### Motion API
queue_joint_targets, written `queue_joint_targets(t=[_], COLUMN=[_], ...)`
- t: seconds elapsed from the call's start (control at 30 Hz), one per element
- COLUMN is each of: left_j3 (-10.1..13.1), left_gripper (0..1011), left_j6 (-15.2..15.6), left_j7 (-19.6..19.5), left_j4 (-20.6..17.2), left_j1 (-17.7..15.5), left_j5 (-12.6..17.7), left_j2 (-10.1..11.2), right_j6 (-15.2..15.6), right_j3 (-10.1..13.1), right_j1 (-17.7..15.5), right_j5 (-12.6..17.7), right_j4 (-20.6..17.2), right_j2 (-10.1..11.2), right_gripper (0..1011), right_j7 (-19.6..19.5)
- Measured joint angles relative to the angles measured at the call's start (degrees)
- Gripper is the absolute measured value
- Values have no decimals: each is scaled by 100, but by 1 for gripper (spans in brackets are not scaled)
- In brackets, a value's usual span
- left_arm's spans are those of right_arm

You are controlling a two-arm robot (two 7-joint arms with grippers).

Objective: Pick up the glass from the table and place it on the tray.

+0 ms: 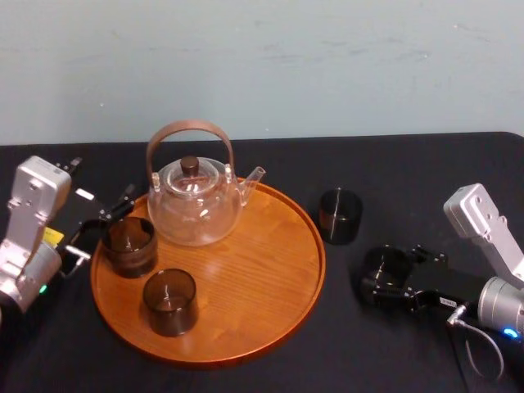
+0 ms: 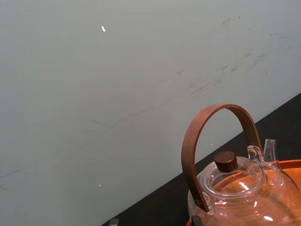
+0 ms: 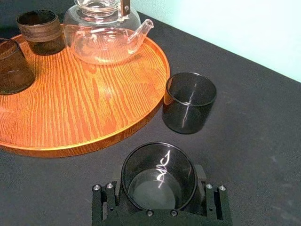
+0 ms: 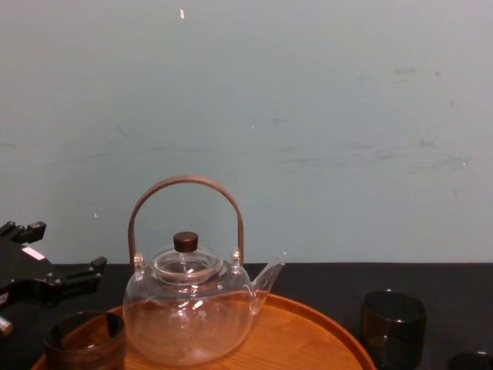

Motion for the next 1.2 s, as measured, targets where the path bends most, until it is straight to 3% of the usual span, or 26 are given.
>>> queue_joint_targets(t=[0.47,0.87,1.2], left_j3=[0,0,0], left_gripper=[1001,1001,1001], left_j6=[0,0,0], left_j7=[0,0,0], left_j4=[0,0,0], left_j1=[0,0,0], left_j5=[0,0,0], left_j2=[0,0,0], right_j6=[-1,-57,-161], right_j3=[9,47,-209], right_j1=[-3,107,479], right_j5=[13,213,282], right_j4=[-4,-240,-381], right_j2=[4,157,127], right_gripper=[905,905,905], right_j7=[3,285,470])
